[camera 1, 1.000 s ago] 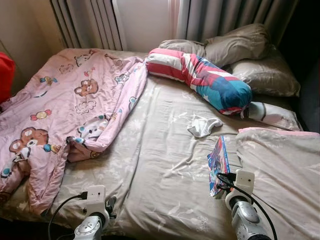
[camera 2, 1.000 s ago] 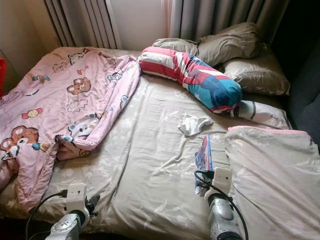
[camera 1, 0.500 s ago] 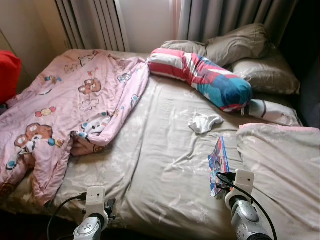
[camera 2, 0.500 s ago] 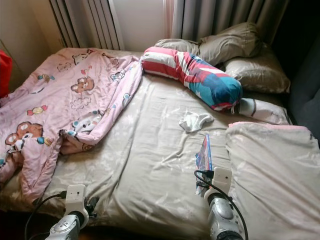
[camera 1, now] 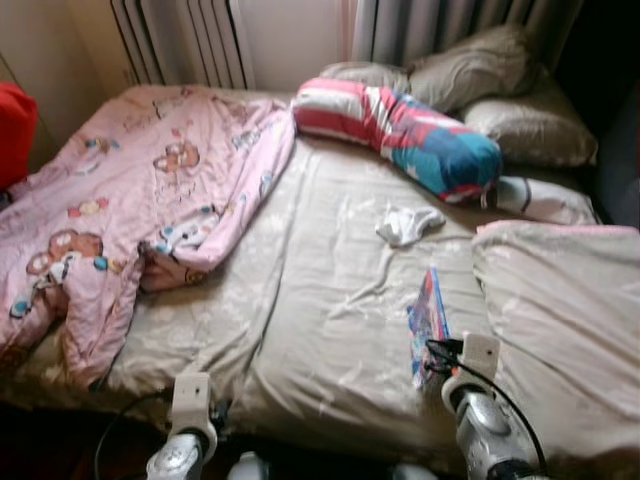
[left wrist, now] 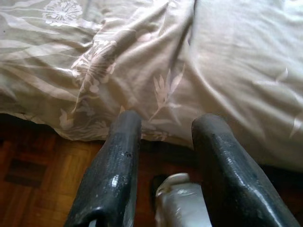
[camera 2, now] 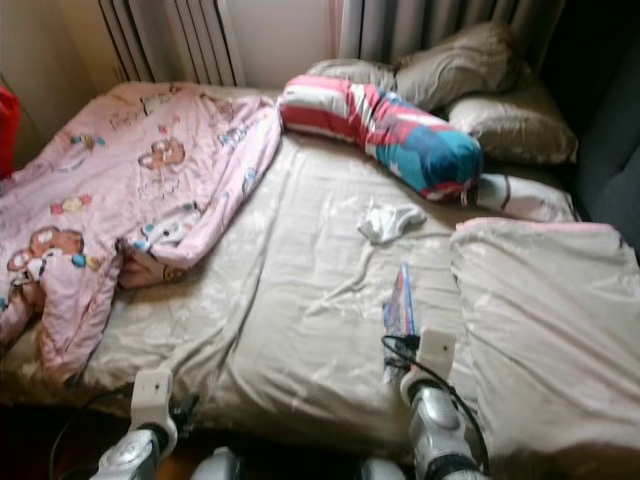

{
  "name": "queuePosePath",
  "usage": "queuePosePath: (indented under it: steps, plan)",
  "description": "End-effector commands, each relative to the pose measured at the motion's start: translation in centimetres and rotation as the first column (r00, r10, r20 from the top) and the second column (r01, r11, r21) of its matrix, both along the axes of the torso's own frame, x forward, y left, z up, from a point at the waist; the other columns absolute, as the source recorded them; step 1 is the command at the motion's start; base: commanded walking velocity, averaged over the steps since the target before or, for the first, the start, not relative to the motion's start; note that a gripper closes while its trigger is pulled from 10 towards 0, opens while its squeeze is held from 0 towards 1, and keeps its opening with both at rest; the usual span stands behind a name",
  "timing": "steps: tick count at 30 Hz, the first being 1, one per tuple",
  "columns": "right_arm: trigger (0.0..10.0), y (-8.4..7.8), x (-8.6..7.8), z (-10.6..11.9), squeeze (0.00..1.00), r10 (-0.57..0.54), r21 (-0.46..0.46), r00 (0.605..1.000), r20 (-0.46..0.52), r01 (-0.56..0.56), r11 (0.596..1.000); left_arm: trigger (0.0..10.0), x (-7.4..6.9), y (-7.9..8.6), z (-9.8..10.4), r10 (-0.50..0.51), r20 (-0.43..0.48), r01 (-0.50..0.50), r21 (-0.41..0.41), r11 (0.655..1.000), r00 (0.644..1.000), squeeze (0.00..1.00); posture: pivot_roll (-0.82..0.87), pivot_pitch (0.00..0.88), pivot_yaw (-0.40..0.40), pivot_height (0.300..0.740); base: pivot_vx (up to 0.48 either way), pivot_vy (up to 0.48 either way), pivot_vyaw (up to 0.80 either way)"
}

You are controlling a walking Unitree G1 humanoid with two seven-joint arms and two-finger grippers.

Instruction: Clean up the room

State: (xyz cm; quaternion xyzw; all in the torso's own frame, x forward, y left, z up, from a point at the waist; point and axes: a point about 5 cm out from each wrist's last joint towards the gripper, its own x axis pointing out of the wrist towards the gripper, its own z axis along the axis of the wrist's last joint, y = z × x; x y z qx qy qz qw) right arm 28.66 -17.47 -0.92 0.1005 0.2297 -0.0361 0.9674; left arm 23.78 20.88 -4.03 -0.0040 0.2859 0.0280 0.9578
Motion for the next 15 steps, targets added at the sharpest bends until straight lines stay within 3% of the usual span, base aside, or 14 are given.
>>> queuePosePath:
  steps: [1, 6, 11, 15]
  plan:
    - [10.0, 0.1, 1.0, 1.0, 0.00, -0.003, 0.012, 0.999, 0.039, 0.002, 1.000, 10.0, -0.4, 0.7, -0.1, -0.021, -0.006, 0.021, 0.027, 0.999, 1.000, 0.00, 0.03, 0.100, 0.056, 0.657, 0.000, 0.000, 0.00]
    - [10.0, 0.1, 1.7, 1.6, 0.00, 0.006, 0.033, 0.998, 0.055, -0.008, 0.999, 10.0, -0.8, 1.3, -0.1, -0.036, -0.007, 0.037, 0.043, 0.998, 0.999, 0.00, 0.06, 0.119, 0.079, 0.657, 0.000, 0.000, 0.00]
    - [10.0, -0.7, 2.6, 2.6, 0.00, -0.055, 0.125, 0.995, 0.078, 0.045, 0.991, 10.0, -1.3, 1.7, -0.1, -0.079, 0.002, 0.079, 0.066, 0.995, 0.997, 0.00, 0.09, 0.150, 0.106, 0.657, 0.000, 0.000, 0.00]
    - [10.0, -0.1, 3.1, 3.1, 0.00, -0.006, 0.131, 0.995, 0.095, -0.006, 0.991, 10.0, -1.7, 1.9, -0.2, -0.096, 0.004, 0.095, 0.073, 0.993, 0.995, 0.00, 0.10, 0.170, 0.117, 0.657, 0.000, 0.000, 0.00]
